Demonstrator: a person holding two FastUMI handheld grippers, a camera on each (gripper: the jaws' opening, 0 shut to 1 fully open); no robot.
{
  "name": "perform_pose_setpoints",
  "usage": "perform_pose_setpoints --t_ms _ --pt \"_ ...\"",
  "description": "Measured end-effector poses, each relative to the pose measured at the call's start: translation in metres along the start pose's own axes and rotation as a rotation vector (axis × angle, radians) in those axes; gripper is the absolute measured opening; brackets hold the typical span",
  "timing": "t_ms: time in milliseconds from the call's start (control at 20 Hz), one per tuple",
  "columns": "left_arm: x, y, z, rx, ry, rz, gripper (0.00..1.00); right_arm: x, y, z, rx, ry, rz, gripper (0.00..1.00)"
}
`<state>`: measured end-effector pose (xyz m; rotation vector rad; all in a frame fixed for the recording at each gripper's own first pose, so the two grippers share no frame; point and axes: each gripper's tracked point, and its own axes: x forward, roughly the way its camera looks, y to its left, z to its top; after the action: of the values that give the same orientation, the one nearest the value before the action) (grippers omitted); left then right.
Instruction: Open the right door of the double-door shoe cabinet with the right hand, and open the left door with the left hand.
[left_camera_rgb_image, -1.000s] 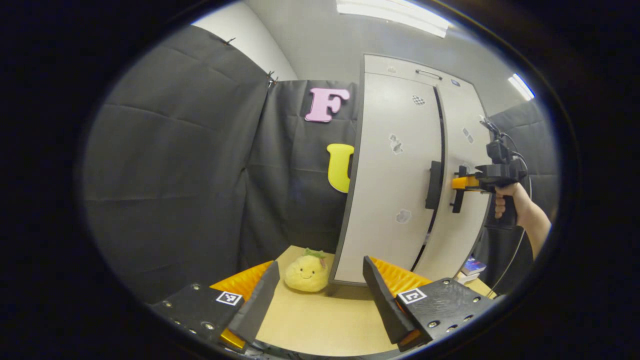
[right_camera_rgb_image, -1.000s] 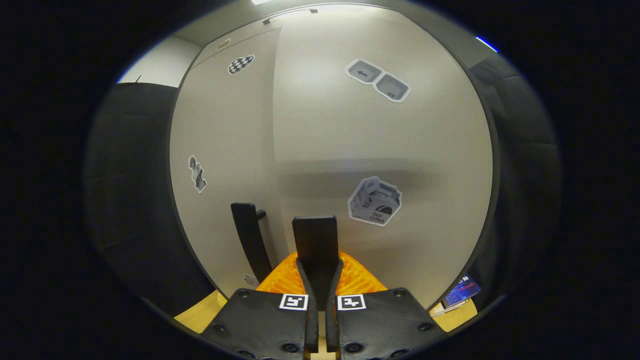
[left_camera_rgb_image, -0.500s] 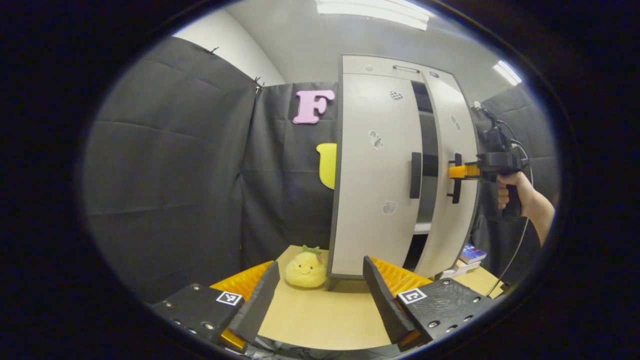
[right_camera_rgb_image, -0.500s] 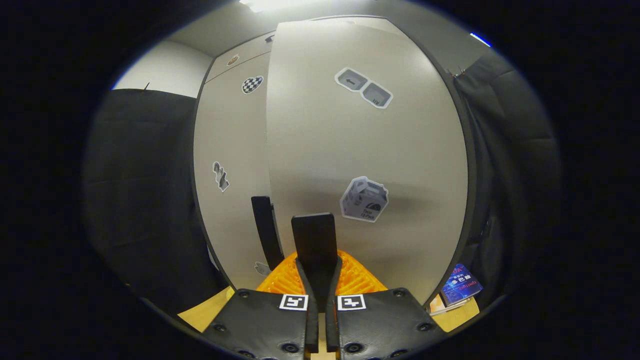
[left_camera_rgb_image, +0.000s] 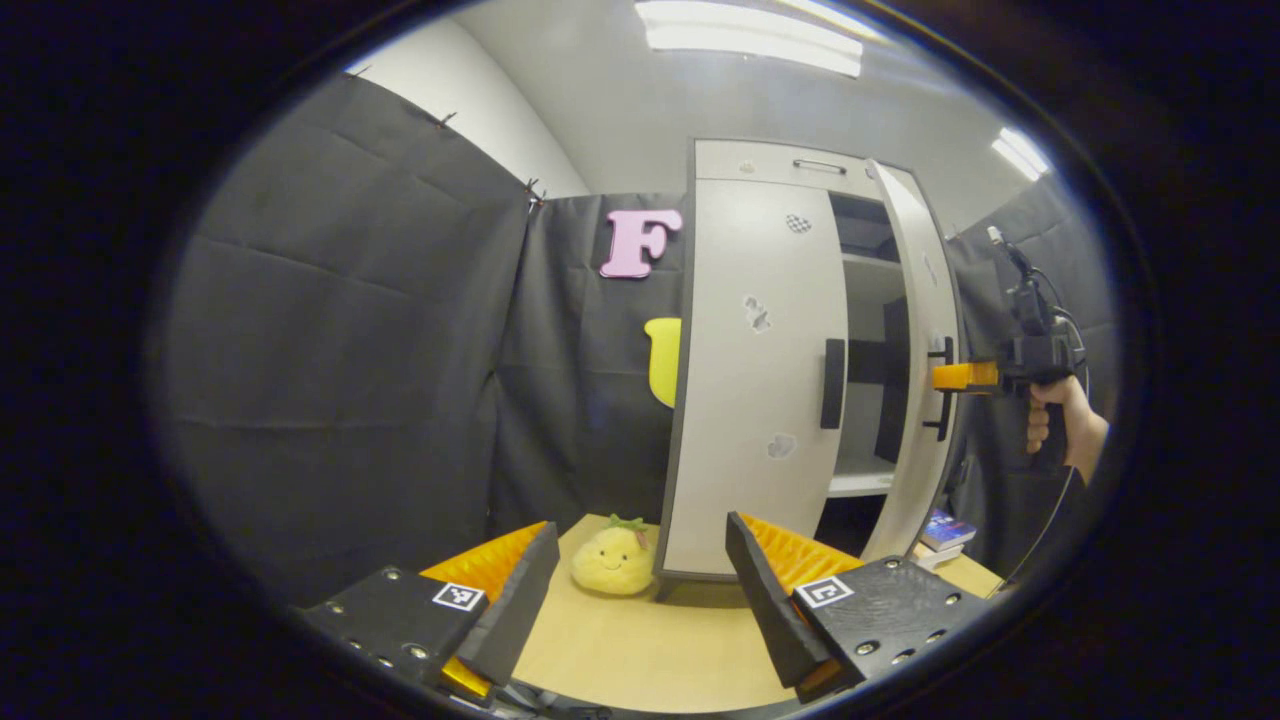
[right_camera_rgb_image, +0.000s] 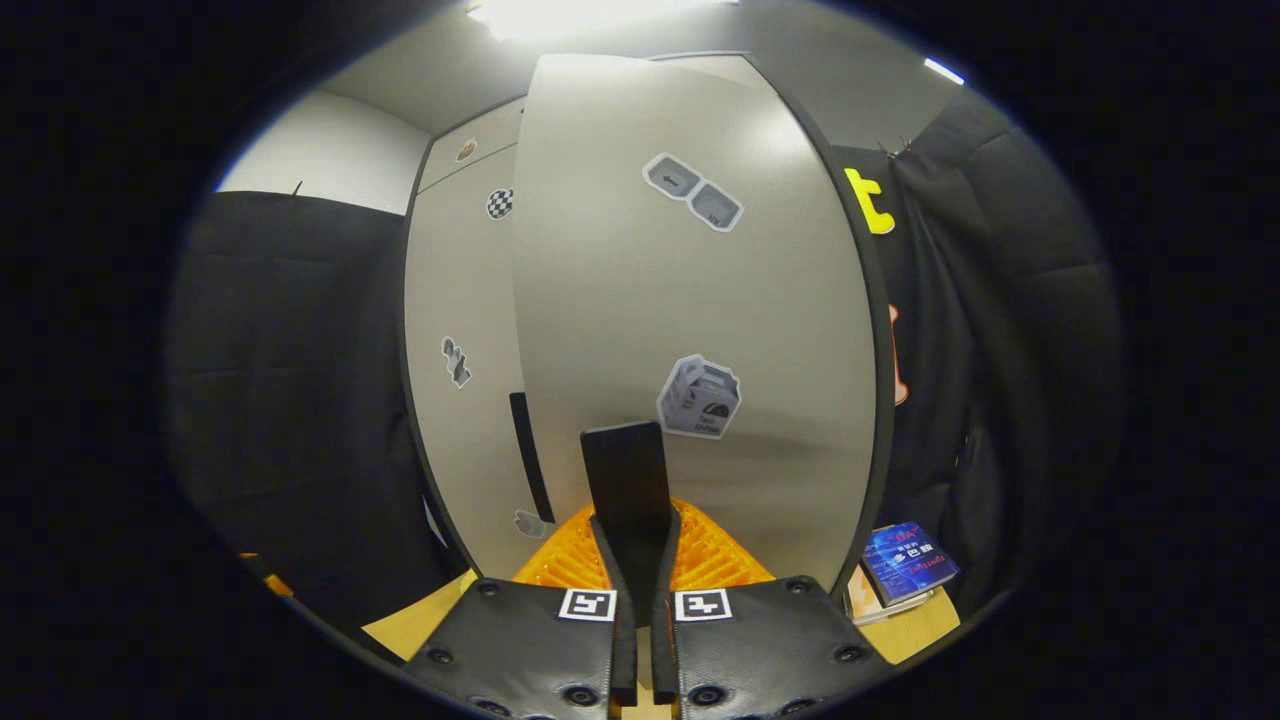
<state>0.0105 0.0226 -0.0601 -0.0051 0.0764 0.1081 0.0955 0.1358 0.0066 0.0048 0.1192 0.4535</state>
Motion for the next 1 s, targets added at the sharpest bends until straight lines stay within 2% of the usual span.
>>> perform_pose_setpoints --t_ms 300,1000 --pt "0.000 -0.011 -0.005 0.011 0.012 -0.043 0.96 -0.023 -0.015 0.001 0.010 -0.005 -0.026 0.07" --pt "0.018 -0.033 -0.017 -0.055 0.033 -0.137 0.96 -0.076 -0.058 0.001 0.039 -0.015 -0.164 0.07"
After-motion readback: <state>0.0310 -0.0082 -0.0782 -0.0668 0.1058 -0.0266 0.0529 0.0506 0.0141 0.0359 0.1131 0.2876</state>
